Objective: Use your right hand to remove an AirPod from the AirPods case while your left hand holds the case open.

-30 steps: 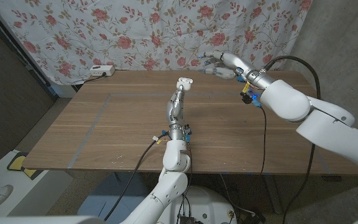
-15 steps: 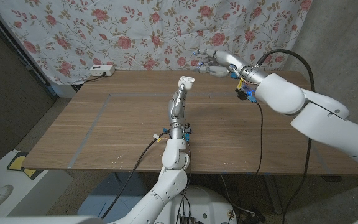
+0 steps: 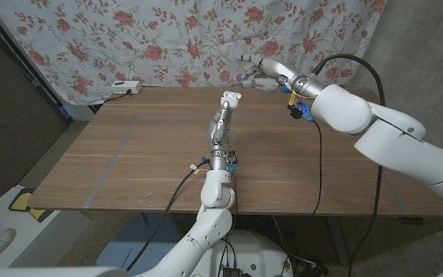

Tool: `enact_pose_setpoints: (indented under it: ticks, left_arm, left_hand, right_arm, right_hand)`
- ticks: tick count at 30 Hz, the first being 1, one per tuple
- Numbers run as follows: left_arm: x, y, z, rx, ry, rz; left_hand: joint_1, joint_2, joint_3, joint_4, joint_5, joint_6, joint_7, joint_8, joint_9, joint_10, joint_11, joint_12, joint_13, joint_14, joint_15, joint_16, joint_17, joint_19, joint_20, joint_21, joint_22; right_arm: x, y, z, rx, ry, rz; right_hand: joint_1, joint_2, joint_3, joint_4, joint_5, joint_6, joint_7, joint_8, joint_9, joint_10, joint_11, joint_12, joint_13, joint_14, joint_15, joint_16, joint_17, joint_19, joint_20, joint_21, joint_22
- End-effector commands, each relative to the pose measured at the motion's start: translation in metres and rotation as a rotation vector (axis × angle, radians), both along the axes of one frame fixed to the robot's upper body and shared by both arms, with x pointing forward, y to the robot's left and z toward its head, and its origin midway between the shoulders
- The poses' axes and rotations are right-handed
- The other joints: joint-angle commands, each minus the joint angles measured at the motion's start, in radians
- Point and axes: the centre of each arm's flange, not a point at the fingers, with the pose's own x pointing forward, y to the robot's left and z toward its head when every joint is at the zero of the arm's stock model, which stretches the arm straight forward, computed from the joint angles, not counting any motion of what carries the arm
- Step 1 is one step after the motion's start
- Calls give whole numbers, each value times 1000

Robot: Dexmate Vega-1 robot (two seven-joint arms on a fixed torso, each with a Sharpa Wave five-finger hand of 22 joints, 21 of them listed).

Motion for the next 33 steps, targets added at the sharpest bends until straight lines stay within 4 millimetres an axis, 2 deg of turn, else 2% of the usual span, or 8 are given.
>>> enact_pose_setpoints:
  ticks: [1, 2, 5, 9, 15, 23, 25, 33]
  left_arm:
    - [0, 4, 8, 58, -81, -16]
    - [-2, 4, 7, 32, -75, -21]
    - [-5, 5, 10, 63, -91, 13]
    - [-3, 6, 10, 25, -103, -46]
    - [-3, 13, 6, -14, -85, -32]
    - [-5, 15, 8, -8, -96, -32]
    - [-5, 14, 8, 5, -101, -34]
    - [-7, 11, 9, 4, -109, -41]
  left_hand:
    - [12, 8, 0, 6, 8, 35, -32, 5, 45, 5, 2, -8, 2, -17, -10, -2, 4, -2, 4, 0, 4]
    - [13, 8, 0, 6, 9, 35, -31, 6, 46, 4, 2, -8, 3, -19, -10, -2, 4, -2, 5, 0, 4]
    - [15, 8, -1, 6, 11, 34, -29, 5, 46, 3, 3, -11, 3, -26, -7, -3, 4, -2, 6, 0, 3]
    - [17, 8, -2, 6, 12, 34, -32, 6, 46, 3, 3, -13, 4, -27, -7, -2, 4, -3, 7, 0, 3]
    - [19, 8, -3, 7, 15, 35, -30, 6, 47, 3, 2, -15, 5, -23, -8, 1, 4, -3, 7, 0, 3]
    - [20, 8, -5, 9, 17, 37, -32, 8, 47, 6, 2, -17, 6, -20, -11, 3, 4, -3, 5, 0, 3]
    - [21, 8, -6, 9, 18, 36, -32, 8, 47, 6, 2, -18, 7, -20, -11, 3, 4, -3, 5, 0, 3]
    - [23, 8, -8, 10, 20, 38, -31, 9, 48, 8, 3, -20, 8, -21, -10, 4, 4, -3, 5, 0, 3]
  right_arm:
    - [-8, 9, 10, -48, -21, -17]
    - [-9, 10, 10, -55, -20, -21]
    - [-12, 13, 13, -79, -27, -32]
    - [-18, 17, 16, -113, -42, -42]
    - [-24, 25, 19, -148, -56, -56]
    - [-27, 32, 19, -194, -58, -73]
    - [-26, 33, 19, -200, -54, -74]
    - [-26, 38, 16, -226, -56, -63]
  right_hand:
    - [23, 0, 14, -2, 13, -32, 8, 4, -5, 20, 2, 9, 10, 13, -4, 7, 5, 8, 0, 7, 3]
    - [25, -1, 15, -3, 14, -44, 10, 2, -6, 22, 5, 10, 12, 15, -4, 8, 5, 8, 0, 7, 3]
    - [31, -4, 16, 0, 19, -75, 42, 4, -13, 33, 4, 15, 23, 26, -8, 13, 5, 12, 2, 8, 3]
    - [40, -3, 20, -1, 24, -94, 52, 6, -18, 57, -1, 25, 31, 39, -15, 19, 6, 17, -3, 10, 3]
    - [70, 0, 32, -5, 35, -107, 53, 15, -28, 104, -28, 45, 48, 66, -36, 33, 7, 22, -15, 10, 2]
    - [84, 0, 38, -7, 39, -110, 52, 18, -31, 116, -33, 50, 54, 72, -45, 36, 7, 25, -21, 11, 2]
    - [90, -1, 39, -6, 42, -113, 53, 19, -34, 125, -62, 53, 60, 73, -46, 37, 7, 26, -22, 11, 2]
    - [95, -3, 40, -4, 45, -118, 52, 20, -38, 127, -76, 53, 65, 73, -47, 39, 8, 24, -24, 9, 2]
